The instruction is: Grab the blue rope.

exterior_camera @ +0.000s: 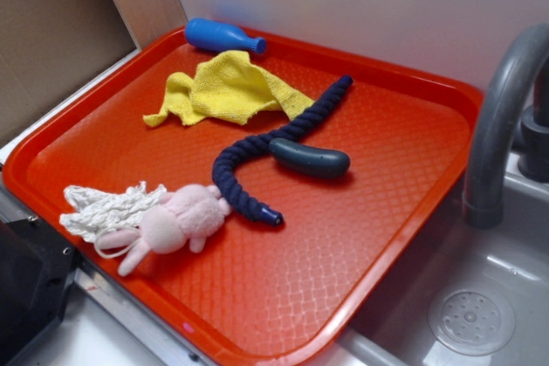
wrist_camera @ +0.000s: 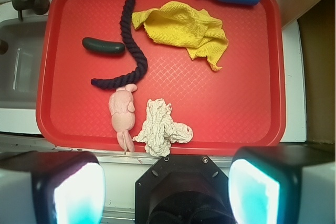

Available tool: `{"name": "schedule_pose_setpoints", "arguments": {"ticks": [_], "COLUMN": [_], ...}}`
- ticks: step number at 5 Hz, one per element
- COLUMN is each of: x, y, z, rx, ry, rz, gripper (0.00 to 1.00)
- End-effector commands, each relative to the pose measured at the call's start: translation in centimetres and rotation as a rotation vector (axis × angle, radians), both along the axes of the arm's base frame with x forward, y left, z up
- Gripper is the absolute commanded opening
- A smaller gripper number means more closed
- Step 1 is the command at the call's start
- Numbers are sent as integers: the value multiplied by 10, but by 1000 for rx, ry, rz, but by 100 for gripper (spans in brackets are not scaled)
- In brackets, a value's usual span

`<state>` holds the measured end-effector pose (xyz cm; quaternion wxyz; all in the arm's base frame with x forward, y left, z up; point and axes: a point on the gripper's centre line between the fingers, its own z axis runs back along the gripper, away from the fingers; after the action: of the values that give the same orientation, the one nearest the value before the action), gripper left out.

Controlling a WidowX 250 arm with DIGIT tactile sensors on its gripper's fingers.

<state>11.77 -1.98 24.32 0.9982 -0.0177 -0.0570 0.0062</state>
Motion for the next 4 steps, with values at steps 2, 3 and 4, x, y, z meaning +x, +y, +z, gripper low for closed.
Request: {"name": "schedule_pose_setpoints", "arguments": {"ticks": [2,3,4], "x": [17,35,56], "y": [-10,-12,-17], "z": [-17,-32,-58], "rx": [-11,-45,-3], "ry": [-10,-7,-28], "rz": [182,329,496], "gripper": [100,100,100]}}
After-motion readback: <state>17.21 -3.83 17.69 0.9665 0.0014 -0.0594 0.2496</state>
